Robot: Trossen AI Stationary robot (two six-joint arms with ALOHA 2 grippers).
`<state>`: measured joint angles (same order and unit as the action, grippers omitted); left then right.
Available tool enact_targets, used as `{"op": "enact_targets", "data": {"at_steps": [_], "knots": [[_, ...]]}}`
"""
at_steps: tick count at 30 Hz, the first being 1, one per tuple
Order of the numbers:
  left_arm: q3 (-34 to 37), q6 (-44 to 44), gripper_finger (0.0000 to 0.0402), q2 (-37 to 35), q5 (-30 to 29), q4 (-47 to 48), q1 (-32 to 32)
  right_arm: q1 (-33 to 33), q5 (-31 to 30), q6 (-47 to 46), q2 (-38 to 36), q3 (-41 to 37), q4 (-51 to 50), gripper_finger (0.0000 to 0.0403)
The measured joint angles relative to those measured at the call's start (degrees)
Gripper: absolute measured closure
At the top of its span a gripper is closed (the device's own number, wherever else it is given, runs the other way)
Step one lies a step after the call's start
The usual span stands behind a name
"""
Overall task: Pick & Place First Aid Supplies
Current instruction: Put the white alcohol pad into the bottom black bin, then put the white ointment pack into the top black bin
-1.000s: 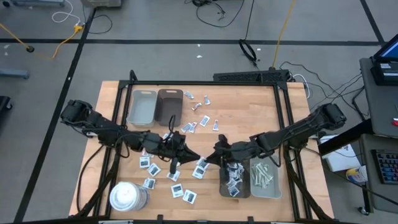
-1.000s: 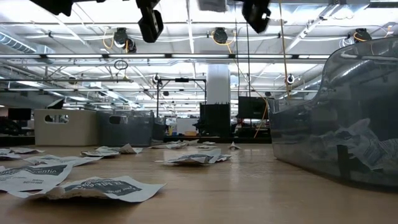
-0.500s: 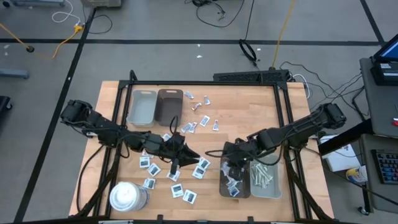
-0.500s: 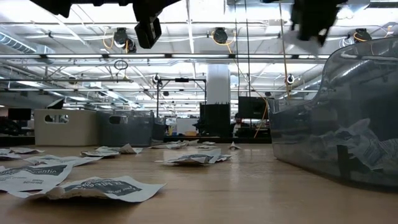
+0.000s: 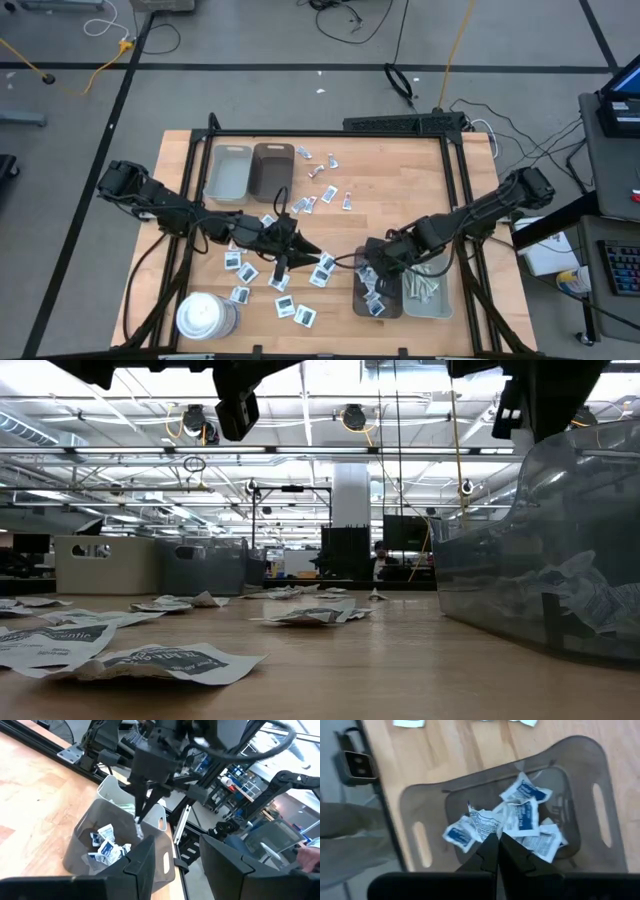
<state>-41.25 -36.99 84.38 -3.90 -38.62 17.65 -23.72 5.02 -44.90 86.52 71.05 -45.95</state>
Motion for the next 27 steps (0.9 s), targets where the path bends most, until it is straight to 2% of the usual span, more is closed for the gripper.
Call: {"op": "enact_targets", "data": {"at_steps": [7,16,20,27], "knots": [[0.0,0.0,0.0243,0.0,0.0,0.76,0.0,-1.65,-0.71,-1.35,-0.11,-5.5,4.84,0.0403],[0.0,-1.18,0.0243,-0.02,-0.02,1.85,0.0,-1.99,-0.42,-0.72,-0.11,-12.22,16.01,0.0399],[0.0,-2.45,0.0243,0.0,0.03,2.16,0.0,-1.99,-0.29,2.69,-0.13,-12.29,19.75,0.0359],[0.0,-2.56,0.0243,0.0,2.65,2.92,0.0,-0.63,0.37,2.34,-0.64,-12.29,21.29,0.0246]]}}
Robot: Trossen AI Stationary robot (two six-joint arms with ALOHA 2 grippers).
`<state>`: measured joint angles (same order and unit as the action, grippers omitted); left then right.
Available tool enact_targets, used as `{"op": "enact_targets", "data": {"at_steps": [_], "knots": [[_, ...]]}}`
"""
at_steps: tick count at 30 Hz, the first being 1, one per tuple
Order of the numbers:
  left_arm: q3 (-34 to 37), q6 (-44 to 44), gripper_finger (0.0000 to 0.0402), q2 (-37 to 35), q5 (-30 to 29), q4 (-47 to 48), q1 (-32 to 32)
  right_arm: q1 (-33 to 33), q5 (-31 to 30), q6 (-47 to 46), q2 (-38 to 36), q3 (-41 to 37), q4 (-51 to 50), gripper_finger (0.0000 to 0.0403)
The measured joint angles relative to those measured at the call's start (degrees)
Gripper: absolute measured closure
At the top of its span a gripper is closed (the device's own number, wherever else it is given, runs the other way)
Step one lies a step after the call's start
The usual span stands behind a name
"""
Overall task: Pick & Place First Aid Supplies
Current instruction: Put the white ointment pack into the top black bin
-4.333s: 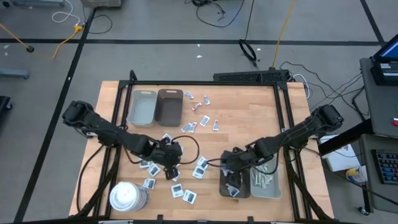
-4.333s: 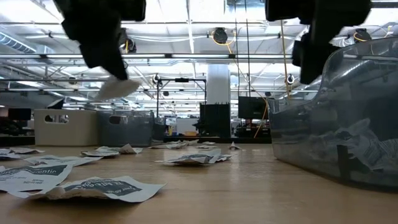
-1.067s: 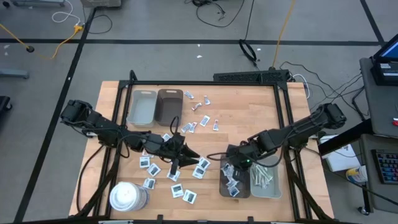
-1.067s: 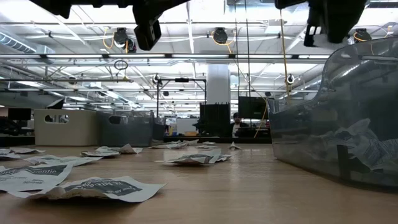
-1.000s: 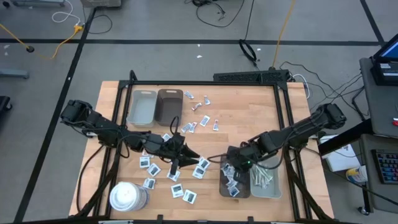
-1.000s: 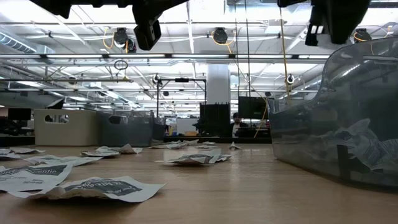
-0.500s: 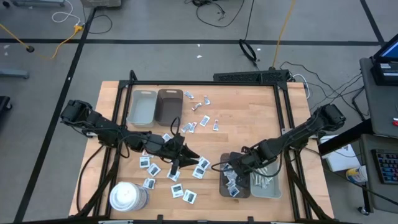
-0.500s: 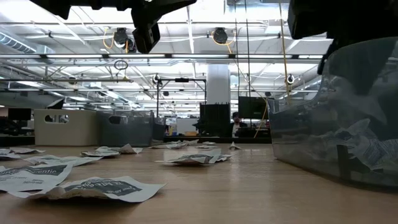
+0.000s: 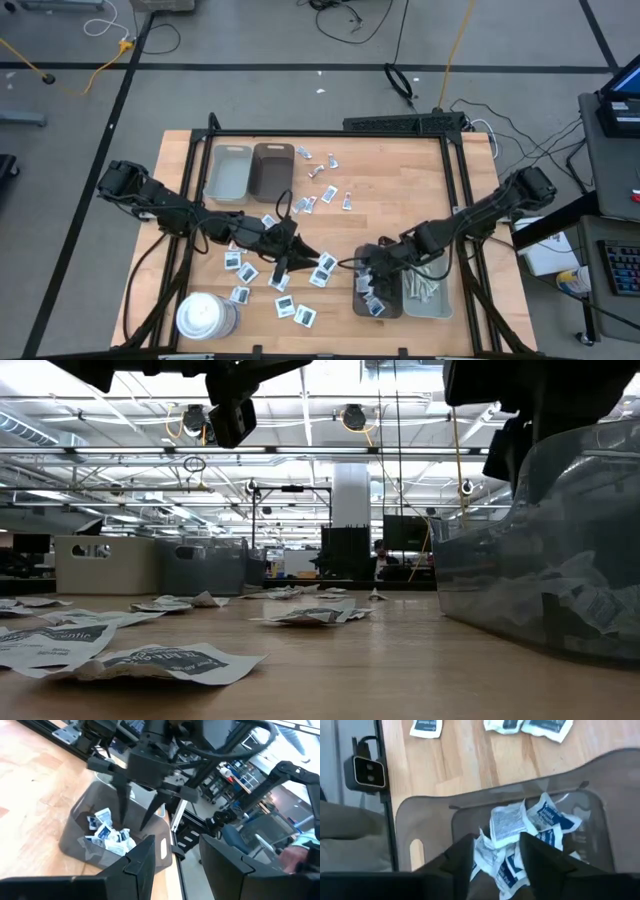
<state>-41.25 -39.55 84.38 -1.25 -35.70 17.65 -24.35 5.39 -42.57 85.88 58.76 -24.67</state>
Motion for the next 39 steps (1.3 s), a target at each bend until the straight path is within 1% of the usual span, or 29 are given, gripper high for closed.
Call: {"op": "enact_targets", "data": {"at_steps": [3,6,10,14,18,23,26,29,33,35,39], "knots": [[0.0,0.21,0.0243,0.0,0.33,0.0,0.0,1.5,3.82,1.49,-0.24,0.0,0.14,0.0222],[0.0,0.22,0.0243,0.0,0.32,-0.02,-0.16,3.2,6.93,4.58,-1.98,-0.01,-0.45,0.0218],[0.0,0.12,0.0243,0.0,0.32,-0.02,-0.72,6.91,6.84,8.33,-4.82,0.0,-1.31,0.0227],[-0.02,0.1,0.0243,0.0,0.31,0.01,-1.73,12.44,6.81,10.88,-6.59,0.0,-1.62,0.0236],[-0.02,0.05,0.0243,0.0,0.3,0.02,-3.14,18.54,6.66,13.72,-6.77,0.02,-3.22,0.0242],[-0.02,0.05,0.0243,-0.01,0.29,0.02,-5.26,26.37,6.23,20.78,-6.73,0.0,-6.52,0.0248],[-0.02,0.05,0.0243,0.0,0.25,0.0,-6.6,30.93,4.02,22.37,-6.73,0.0,-7.18,0.0252],[-0.02,0.05,0.0243,0.0,0.25,-0.02,-7.84,35.06,1.84,21.54,-6.73,0.0,-7.97,0.0255],[-0.02,0.05,0.0243,0.0,0.27,0.0,-9.17,39.43,1.27,17.35,-6.73,0.0,-10.93,0.0261],[-0.02,0.01,0.0243,0.0,0.36,0.01,-9.67,40.72,-0.67,13.87,-6.73,0.0,-12.64,0.0263],[-0.02,-0.88,0.0243,0.0,3.41,0.0,-10.97,41.12,-5.3,9.12,-6.71,0.0,-12.66,0.0268]]}}
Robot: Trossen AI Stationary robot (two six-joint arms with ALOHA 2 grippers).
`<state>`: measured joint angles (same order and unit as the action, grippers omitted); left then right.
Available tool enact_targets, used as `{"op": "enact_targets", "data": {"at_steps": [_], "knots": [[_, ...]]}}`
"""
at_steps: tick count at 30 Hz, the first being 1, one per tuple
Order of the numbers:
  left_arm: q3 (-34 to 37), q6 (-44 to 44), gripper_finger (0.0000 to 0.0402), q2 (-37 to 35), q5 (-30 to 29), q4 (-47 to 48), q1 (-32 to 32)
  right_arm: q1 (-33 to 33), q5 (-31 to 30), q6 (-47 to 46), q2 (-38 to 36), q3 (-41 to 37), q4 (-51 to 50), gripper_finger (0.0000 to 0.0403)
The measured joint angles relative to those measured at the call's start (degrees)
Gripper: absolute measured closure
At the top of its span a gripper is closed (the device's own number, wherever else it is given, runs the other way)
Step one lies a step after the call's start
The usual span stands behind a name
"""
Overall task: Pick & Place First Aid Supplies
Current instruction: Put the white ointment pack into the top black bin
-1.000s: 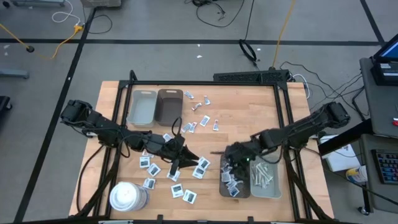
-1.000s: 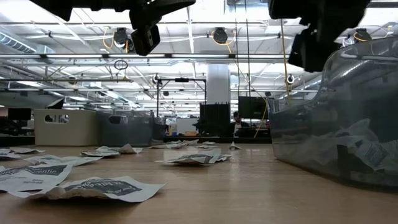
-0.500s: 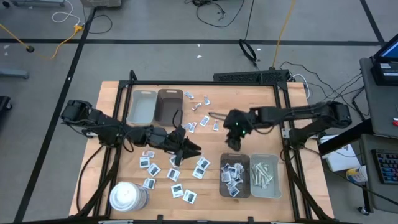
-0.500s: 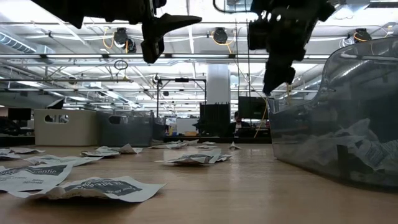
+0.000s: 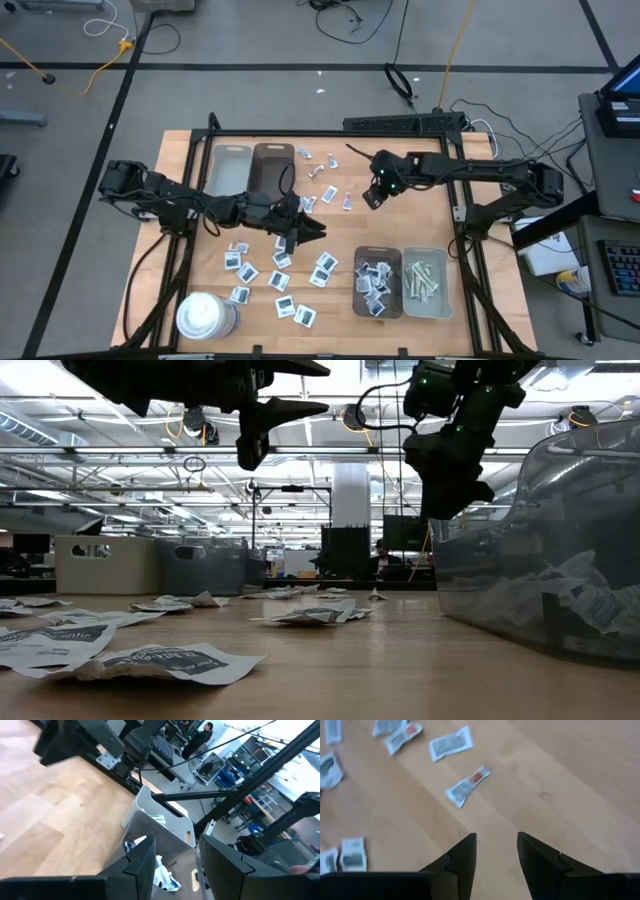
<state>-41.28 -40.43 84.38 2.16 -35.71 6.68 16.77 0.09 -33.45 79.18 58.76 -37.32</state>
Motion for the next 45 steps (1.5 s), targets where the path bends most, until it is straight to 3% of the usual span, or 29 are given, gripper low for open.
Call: {"op": "enact_targets", "data": {"at_steps": [9,14,22,30,36,45], "knots": [[0.0,-0.81,0.0243,-0.17,9.63,-0.52,-4.0,-1.85,-3.14,-12.13,5.59,2.66,2.78,0.0269],[-0.04,3.71,0.0243,-4.09,14.6,4.93,-7.0,-3.03,-4.98,-16.45,9.69,5.91,2.43,0.0269],[-0.07,16.07,0.0243,-16.37,9.05,29.22,-10.16,-3.91,-6.02,-22.04,14.23,11.26,2.42,0.0269],[-0.02,21.11,0.0243,-25.22,4.89,43.04,-12.09,-5.55,-10.25,-24.94,22.24,21.41,-4.82,0.0269],[-0.07,24.96,0.0243,-30.03,2.03,47.66,-13.56,-6.07,-13.4,-29.07,25.44,23.46,-6.47,0.0269],[-0.02,25.91,0.0243,-30.52,1.65,49.38,-14.21,-6.07,-11.83,-31.68,31.13,22.93,-5.83,0.0269]]}}
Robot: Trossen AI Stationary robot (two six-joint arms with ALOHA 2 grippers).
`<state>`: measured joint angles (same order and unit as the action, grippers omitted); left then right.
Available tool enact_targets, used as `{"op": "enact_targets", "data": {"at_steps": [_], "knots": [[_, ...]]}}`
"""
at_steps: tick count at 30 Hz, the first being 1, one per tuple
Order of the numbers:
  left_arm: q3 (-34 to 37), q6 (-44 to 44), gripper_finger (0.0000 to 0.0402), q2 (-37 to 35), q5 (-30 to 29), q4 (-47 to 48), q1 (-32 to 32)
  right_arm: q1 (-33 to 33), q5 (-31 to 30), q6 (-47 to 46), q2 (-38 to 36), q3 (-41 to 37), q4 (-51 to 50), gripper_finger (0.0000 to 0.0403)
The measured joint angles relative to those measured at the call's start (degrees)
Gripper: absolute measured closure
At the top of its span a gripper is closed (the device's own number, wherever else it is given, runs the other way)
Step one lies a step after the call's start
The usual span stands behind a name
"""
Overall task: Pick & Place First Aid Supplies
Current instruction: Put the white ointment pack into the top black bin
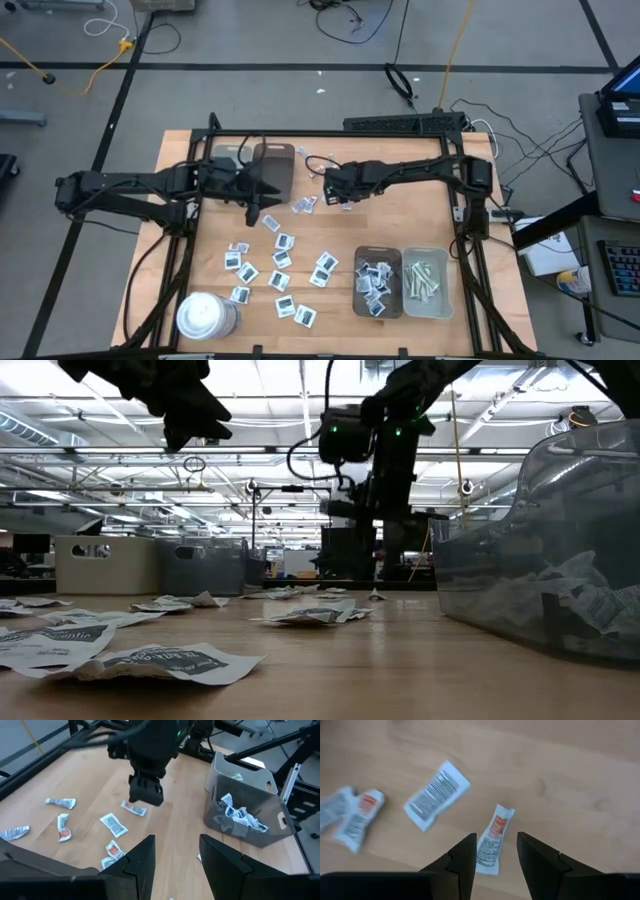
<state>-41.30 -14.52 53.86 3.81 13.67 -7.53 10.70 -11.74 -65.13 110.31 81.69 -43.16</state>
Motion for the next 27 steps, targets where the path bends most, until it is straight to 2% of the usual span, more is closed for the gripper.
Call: {"op": "enact_targets", "data": {"at_steps": [7,14,17,22,27], "knots": [[0.0,0.94,0.0243,0.11,0.02,0.46,-0.01,-2.34,3.48,-3.25,4.13,-0.08,1.54,0.0269],[0.0,0.94,0.0243,0.11,0.17,1.71,-0.02,-2.95,2.98,-5.26,4.83,-0.66,2.56,0.0277],[0.0,0.98,0.0243,0.11,0.28,1.83,-0.01,-2.58,3.51,-5.24,4.64,-2.25,3.82,0.0305],[0.0,1.01,0.0243,0.11,0.86,2.11,-0.01,-2.54,4.1,-5.03,4.44,-5.02,6.82,0.0384],[0.0,0.94,0.0243,0.11,1.14,3.42,0.0,-2.82,5.19,-3.5,4.58,-5.41,8.7,0.04]]}}
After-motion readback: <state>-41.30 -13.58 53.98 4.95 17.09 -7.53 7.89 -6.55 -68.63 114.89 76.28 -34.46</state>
